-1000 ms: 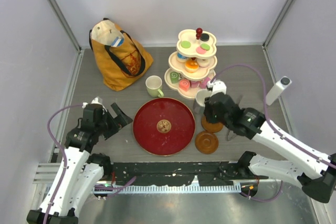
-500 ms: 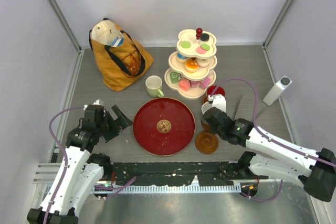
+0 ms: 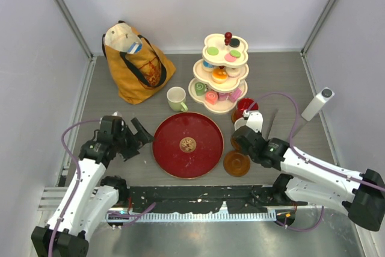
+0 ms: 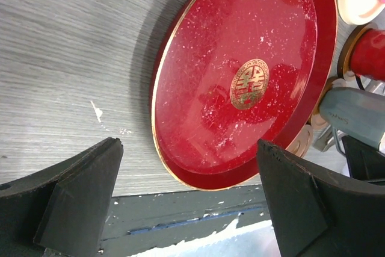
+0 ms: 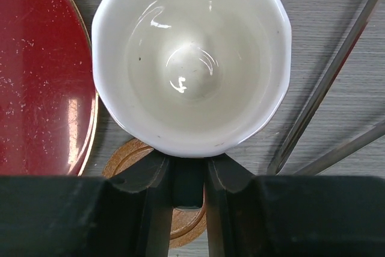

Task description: Serve the afternoon tea

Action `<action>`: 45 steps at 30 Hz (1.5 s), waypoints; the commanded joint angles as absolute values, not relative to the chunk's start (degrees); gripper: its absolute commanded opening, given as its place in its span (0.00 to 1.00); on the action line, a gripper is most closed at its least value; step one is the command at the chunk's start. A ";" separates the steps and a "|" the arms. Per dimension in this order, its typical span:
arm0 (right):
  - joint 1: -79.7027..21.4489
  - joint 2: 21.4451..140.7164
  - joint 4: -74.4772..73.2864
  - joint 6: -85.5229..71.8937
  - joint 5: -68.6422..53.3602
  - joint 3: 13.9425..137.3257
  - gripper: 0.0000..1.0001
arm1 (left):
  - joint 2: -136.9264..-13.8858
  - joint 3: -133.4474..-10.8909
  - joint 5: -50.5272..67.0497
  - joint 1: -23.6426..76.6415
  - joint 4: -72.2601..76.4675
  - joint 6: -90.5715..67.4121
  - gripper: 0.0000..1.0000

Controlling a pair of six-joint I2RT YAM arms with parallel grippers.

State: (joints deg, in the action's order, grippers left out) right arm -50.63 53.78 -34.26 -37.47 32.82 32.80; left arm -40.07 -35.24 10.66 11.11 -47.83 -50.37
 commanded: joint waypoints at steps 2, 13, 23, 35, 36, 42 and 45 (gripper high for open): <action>-50.80 50.54 -34.10 -40.25 36.04 32.61 0.39 | -44.55 -39.02 13.80 10.81 -41.49 -50.89 1.00; -50.80 43.43 -36.65 -36.75 31.11 35.50 0.75 | -56.41 -44.90 16.52 10.81 -32.26 -46.86 1.00; -50.80 36.04 -37.62 -28.31 26.20 38.59 0.84 | -73.11 -59.40 14.58 11.78 -27.70 -36.84 1.00; -50.80 35.95 -35.60 -25.58 26.63 39.02 0.85 | -100.08 -86.55 -4.82 21.35 -39.27 -33.66 1.00; -50.80 35.86 -35.16 -25.40 26.46 39.02 0.85 | -102.11 -89.10 -5.88 21.88 -40.94 -33.75 1.00; -50.80 35.86 -34.63 -24.96 26.37 38.67 0.85 | -111.26 -98.61 -9.84 24.69 -45.97 -34.98 1.00; -50.80 35.77 -34.19 -24.79 26.28 38.41 0.85 | -112.50 -99.23 -10.11 25.40 -45.00 -35.68 1.00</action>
State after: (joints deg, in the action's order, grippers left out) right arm -50.63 36.03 -37.21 -25.67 26.00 36.97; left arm -112.46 -96.12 -6.50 24.56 -42.81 -35.35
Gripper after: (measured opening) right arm 0.852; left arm 0.994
